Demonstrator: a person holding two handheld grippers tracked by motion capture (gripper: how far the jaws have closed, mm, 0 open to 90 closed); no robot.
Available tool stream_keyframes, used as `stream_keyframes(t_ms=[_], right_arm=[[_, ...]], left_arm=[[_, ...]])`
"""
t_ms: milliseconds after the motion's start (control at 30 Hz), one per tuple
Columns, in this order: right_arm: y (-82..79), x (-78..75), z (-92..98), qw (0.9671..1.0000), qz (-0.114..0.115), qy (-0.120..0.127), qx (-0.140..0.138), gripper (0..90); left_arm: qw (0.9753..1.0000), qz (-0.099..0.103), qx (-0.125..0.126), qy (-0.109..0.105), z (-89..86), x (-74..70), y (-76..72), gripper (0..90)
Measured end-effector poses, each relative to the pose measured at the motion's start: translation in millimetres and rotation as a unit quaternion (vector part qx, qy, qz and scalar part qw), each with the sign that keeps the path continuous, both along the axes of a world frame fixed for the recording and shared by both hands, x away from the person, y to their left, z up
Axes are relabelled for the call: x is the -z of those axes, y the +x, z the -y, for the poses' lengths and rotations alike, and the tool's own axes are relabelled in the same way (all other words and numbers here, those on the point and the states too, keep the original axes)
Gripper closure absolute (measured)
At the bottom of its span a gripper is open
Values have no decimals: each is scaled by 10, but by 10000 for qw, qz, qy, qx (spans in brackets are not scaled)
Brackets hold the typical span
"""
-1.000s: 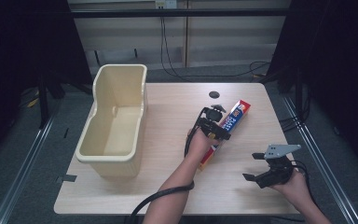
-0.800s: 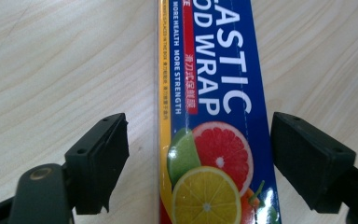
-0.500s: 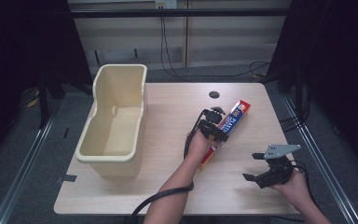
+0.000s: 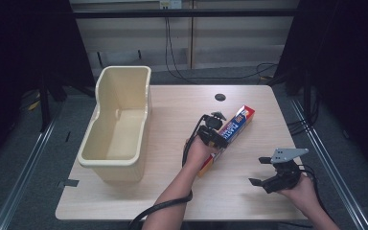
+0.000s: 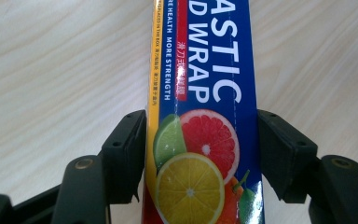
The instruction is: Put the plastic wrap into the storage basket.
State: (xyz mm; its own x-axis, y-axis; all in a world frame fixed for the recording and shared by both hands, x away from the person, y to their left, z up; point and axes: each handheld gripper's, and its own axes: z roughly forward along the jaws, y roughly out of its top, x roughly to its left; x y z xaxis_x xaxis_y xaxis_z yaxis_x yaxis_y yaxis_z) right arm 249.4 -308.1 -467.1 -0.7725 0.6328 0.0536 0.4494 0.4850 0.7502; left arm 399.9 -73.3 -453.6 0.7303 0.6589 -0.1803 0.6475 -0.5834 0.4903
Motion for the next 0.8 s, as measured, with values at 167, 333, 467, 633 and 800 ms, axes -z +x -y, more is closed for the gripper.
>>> stream_keyframes(t_ms=[167, 333, 467, 633, 800], right_arm=[[1, -6, -17, 10000, 18, -3, -1, 108], [-2, -10, -43, 10000, 26, -28, -21, 109], [-4, -15, -54, 10000, 23, -22, -59, 109], [-4, -12, -35, 10000, 35, -24, -15, 108], [-1, -7, -15, 10000, 30, 14, -12, 108]], left_arm=[[9999, -33, -14, 99, -182, -18, -104, 379], [9998, -76, -11, 177, -269, -34, -151, 378], [9996, -94, 8, 262, -247, -40, -147, 367], [9997, 56, 38, 221, -150, -76, -86, 284], [9997, -11, 101, 237, -18, -44, 6, 262]])
